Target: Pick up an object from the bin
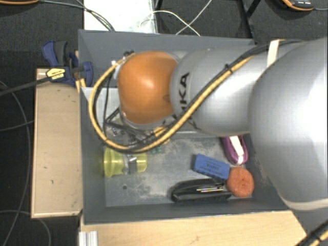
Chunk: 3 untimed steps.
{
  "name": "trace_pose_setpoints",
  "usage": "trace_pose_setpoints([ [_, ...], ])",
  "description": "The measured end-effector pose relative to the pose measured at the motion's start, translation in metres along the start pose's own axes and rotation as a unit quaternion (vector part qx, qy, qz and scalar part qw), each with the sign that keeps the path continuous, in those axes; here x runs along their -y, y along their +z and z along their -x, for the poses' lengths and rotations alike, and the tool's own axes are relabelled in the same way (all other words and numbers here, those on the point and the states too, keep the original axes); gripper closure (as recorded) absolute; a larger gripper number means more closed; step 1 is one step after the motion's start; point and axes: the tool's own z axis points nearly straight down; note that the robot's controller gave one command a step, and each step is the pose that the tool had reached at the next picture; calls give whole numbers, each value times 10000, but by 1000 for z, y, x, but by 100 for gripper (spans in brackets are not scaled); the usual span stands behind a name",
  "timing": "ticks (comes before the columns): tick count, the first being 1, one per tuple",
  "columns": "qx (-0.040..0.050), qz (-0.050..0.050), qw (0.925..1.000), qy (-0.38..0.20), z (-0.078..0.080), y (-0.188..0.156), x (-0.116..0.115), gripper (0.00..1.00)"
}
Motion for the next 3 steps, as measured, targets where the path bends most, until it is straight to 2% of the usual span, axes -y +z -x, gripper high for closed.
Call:
trace_pose_setpoints([
  [1, -70, 15, 9964, 844, 6, 93, 19, 0],
  [2, 31, 6, 9985, -538, 24, 89, 16, 0],
  [3, -58, 19, 9964, 851, 7, 92, 19, 100],
])
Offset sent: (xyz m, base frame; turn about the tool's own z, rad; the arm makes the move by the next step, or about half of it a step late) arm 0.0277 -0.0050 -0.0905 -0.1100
